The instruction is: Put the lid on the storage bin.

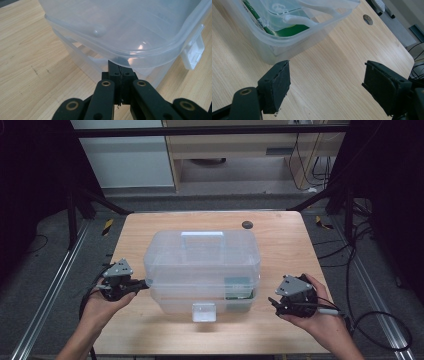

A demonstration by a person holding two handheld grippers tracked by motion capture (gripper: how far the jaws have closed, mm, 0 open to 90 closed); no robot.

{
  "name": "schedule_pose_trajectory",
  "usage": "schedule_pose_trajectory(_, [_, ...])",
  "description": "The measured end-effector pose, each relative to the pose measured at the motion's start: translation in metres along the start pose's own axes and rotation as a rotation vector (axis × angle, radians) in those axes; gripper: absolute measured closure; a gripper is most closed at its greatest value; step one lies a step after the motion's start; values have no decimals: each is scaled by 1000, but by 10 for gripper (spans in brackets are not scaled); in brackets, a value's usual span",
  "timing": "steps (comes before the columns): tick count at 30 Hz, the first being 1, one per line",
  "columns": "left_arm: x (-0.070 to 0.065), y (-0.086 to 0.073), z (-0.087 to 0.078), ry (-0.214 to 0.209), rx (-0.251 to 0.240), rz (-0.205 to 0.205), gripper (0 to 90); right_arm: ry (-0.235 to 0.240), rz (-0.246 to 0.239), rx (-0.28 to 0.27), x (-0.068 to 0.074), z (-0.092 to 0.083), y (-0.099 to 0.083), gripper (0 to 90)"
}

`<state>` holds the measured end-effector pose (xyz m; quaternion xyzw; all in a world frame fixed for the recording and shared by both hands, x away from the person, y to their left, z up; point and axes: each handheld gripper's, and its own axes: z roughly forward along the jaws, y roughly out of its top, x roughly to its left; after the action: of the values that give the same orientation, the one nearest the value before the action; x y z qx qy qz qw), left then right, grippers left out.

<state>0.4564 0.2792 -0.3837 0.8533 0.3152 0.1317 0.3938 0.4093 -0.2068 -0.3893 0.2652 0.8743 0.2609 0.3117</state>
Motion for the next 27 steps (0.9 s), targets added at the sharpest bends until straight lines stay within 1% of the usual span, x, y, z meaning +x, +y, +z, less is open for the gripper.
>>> schedule_pose_trajectory(5, [0,-2,1,-2,2,4,900,-5,3,-1,-1,0,-1,212])
schedule_pose_trajectory(8, [-1,-3,2,2,12,10,900,-6,5,4,-1,0,-2,212])
schedule_pose_trajectory(18, [-1,-6,4,2,19,12,900,-3,8,8,-1,2,-5,212])
schedule_pose_trajectory(27, [-1,-7,4,6,35,27,900,-4,13,15,-1,3,-7,212])
